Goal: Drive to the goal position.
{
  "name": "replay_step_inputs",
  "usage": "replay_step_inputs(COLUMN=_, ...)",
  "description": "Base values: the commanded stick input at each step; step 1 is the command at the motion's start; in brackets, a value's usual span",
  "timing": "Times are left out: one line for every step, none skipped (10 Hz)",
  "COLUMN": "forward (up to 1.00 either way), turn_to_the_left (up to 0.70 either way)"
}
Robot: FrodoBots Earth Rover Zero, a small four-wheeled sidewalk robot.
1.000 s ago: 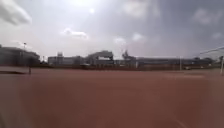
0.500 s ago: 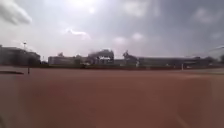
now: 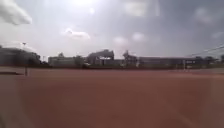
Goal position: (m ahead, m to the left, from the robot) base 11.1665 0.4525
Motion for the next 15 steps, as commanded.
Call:
replay_step_inputs(forward=0.70, turn_to_the_left=0.00)
replay_step_inputs(forward=0.70, turn_to_the_left=0.00)
replay_step_inputs(forward=0.70, turn_to_the_left=0.00)
replay_step_inputs(forward=0.70, turn_to_the_left=0.00)
replay_step_inputs(forward=0.70, turn_to_the_left=0.00)
replay_step_inputs(forward=0.70, turn_to_the_left=0.00)
replay_step_inputs(forward=0.70, turn_to_the_left=0.00)
replay_step_inputs(forward=0.70, turn_to_the_left=0.00)
replay_step_inputs(forward=0.70, turn_to_the_left=0.00)
replay_step_inputs(forward=0.70, turn_to_the_left=0.00)
replay_step_inputs(forward=0.70, turn_to_the_left=0.00)
replay_step_inputs(forward=0.70, turn_to_the_left=0.00)
replay_step_inputs(forward=0.70, turn_to_the_left=0.00)
replay_step_inputs(forward=0.70, turn_to_the_left=0.00)
replay_step_inputs(forward=0.70, turn_to_the_left=0.00)
